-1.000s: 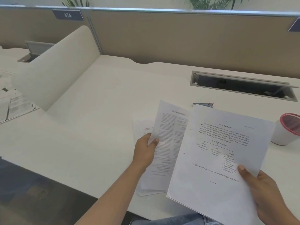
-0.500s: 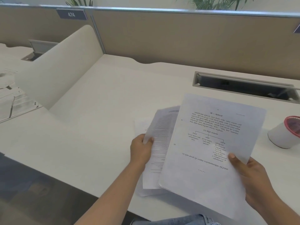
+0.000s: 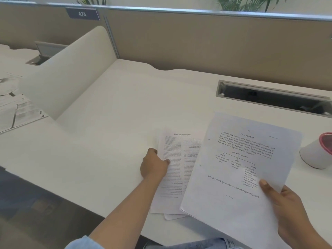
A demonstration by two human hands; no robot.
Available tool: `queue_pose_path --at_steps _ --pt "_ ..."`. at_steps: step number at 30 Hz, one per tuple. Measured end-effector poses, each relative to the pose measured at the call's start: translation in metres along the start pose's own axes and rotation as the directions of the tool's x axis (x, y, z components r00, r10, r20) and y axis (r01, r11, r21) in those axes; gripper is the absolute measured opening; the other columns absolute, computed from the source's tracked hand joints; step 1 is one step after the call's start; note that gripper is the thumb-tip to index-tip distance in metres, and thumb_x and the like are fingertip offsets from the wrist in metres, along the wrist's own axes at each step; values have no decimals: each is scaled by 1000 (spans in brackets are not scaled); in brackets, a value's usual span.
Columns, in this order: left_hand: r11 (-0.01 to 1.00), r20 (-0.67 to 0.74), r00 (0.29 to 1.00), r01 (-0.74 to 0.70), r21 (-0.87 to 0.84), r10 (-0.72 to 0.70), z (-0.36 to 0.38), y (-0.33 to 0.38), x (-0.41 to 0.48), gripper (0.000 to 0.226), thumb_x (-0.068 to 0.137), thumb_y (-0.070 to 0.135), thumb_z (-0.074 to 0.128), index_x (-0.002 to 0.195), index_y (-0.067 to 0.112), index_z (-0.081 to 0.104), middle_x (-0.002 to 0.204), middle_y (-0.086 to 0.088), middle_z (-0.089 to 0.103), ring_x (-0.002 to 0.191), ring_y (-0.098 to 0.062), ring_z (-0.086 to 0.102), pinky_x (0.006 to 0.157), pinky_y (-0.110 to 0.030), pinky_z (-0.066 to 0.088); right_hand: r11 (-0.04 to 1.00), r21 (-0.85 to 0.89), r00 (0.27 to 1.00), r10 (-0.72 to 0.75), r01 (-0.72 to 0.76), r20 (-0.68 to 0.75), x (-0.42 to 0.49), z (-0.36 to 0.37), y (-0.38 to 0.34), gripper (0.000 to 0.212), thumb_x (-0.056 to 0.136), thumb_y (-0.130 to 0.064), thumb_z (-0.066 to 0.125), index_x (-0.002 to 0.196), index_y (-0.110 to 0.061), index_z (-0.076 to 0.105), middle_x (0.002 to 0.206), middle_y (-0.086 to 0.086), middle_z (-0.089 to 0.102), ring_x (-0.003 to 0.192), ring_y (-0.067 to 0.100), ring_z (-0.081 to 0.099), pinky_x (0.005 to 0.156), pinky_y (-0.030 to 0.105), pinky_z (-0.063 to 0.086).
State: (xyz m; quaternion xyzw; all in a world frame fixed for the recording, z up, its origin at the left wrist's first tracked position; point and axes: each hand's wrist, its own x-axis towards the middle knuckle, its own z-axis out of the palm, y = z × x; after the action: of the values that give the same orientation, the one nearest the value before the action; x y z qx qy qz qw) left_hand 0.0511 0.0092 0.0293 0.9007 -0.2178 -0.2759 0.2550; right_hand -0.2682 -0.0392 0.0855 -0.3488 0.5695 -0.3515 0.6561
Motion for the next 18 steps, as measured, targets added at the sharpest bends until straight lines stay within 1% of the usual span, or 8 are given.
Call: queue_pose_path --at_steps 2,4,7,10,13,15,18 --pt "998 73 995 -60 -29 62 -1 2 2 25 85 30 75 105 18 66 106 1 74 92 -24 69 83 -39 58 1000 5 1000 -2 2 -9 1 -4 -1 22 89 -17 63 107 -6 69 96 11 77 76 25 75 62 40 61" --pt "979 134 981 -119 -163 141 -3 4 0 9 93 28 65 98 22 69 99 3 75 89 -21 70 85 -44 59 1000 9 1000 -5 5 -16 0 -8 -4 23 88 -17 63 108 -6 69 98 11 76 78 26 74 64 42 61" --pt "916 181 956 -149 -373 229 -9 14 -13 16 102 27 52 100 24 68 99 4 75 92 -19 71 89 -48 58 1000 12 1000 -14 14 -22 -1 -11 -9 21 89 -17 63 106 -7 69 97 11 76 77 26 75 62 41 61" --pt "854 232 924 -155 -496 303 -14 30 -29 19 103 28 51 108 25 69 101 3 77 93 -19 74 89 -47 60 1000 13 1000 -27 27 -6 -2 -9 -16 22 90 -17 62 107 -7 69 100 14 76 82 30 74 65 44 61" --pt "782 322 874 -98 -615 363 -16 49 -48 19 103 26 53 110 22 71 105 0 79 98 -25 75 90 -46 60 999 20 999 -45 45 13 -4 -2 -29 21 88 -16 62 106 -6 70 97 12 77 81 30 74 65 43 61" --pt "742 378 834 -55 -668 402 -17 59 -60 22 102 28 55 112 19 72 109 -5 78 102 -29 74 92 -49 58 997 13 996 -81 80 29 -4 3 -37 22 87 -15 64 105 -5 70 99 13 76 86 33 74 71 44 61" --pt "714 450 783 12 -701 429 -16 73 -73 22 101 29 57 113 19 73 112 -8 77 103 -30 74 92 -49 57 989 -42 990 -138 138 17 -1 8 -44 22 85 -14 67 104 -4 70 101 11 76 90 33 73 78 46 59"
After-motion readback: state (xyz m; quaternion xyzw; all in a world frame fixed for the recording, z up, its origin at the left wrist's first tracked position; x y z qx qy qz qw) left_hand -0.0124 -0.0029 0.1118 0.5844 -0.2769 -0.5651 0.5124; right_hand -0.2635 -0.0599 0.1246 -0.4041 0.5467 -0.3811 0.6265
